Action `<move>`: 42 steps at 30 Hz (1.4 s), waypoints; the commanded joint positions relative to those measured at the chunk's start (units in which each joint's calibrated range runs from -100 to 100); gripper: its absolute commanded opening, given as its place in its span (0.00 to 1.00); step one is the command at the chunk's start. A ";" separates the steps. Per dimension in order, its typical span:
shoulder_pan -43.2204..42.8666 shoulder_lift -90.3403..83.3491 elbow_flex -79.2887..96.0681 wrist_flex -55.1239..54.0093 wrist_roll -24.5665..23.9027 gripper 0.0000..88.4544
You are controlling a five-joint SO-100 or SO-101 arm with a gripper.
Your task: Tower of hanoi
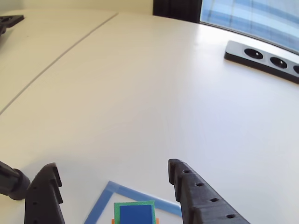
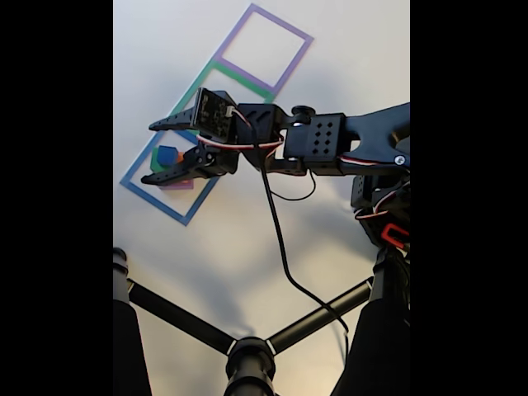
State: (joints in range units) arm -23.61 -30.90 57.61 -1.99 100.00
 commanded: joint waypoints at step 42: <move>17.78 -23.03 -23.40 63.95 -26.47 0.00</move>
State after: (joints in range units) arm -7.24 -48.13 27.52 69.78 84.73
